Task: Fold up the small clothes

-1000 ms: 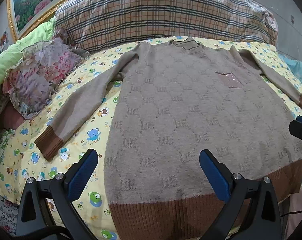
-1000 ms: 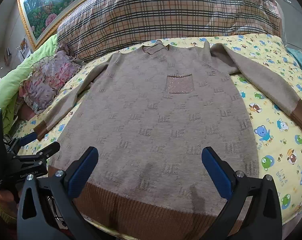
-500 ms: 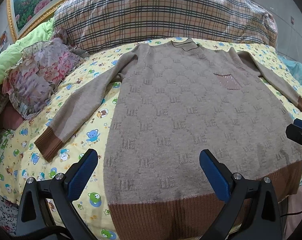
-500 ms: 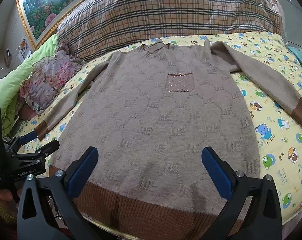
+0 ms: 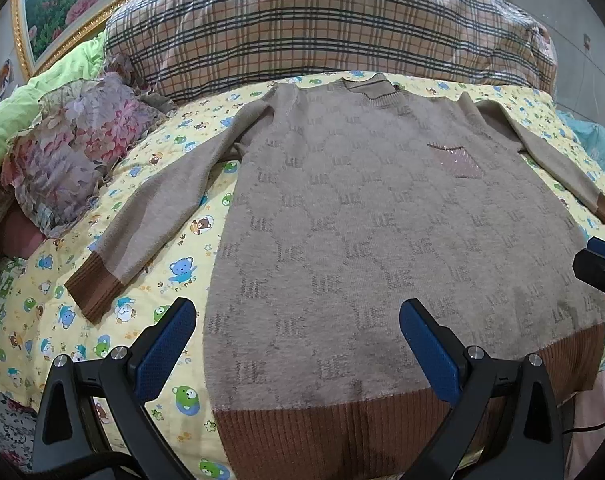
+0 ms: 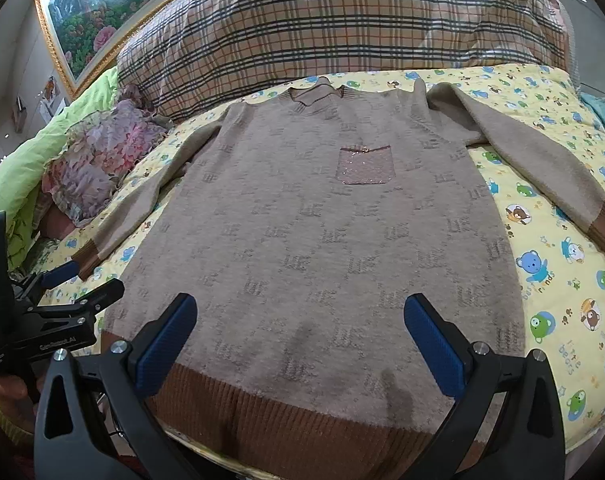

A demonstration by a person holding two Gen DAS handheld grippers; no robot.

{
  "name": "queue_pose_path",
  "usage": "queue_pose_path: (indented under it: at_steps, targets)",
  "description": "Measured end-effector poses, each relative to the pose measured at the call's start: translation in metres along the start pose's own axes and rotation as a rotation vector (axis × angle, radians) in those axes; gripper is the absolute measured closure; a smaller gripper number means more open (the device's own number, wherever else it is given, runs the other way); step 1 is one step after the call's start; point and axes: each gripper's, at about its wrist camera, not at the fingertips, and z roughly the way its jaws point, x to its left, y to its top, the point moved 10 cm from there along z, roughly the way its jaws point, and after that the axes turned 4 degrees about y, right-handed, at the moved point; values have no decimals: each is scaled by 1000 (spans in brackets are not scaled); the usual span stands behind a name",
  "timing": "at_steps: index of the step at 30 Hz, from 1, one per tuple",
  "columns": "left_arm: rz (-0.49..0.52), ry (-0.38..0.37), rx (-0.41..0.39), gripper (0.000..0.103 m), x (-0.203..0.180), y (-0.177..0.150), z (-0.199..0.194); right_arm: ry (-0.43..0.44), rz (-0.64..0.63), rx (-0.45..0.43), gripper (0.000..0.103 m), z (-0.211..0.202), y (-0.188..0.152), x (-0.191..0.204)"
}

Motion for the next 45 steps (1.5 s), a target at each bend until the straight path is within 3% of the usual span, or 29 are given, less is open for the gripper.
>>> queue_pose_path:
  at_steps: [19, 25, 28, 37, 42, 45]
  targets:
    - [11, -19, 28, 1, -7, 3, 18, 4, 37, 58, 0, 6, -3, -8]
    - [26, -36, 117, 1, -12, -2, 28, 15, 47, 56, 0, 8, -2, -13]
    - [26, -40, 105, 1, -15, 3, 34, 30, 58, 55, 0, 8, -1, -18]
    - [26, -50, 95, 1, -20, 33, 50, -12, 155, -1, 0, -13, 25, -82]
    - [3, -47, 95, 1, -14, 58, 68, -67, 211, -60, 0, -33, 53, -142]
    - [-10, -57, 101, 1, -13, 70, 81, -152, 216, -63, 0, -38, 68, -186]
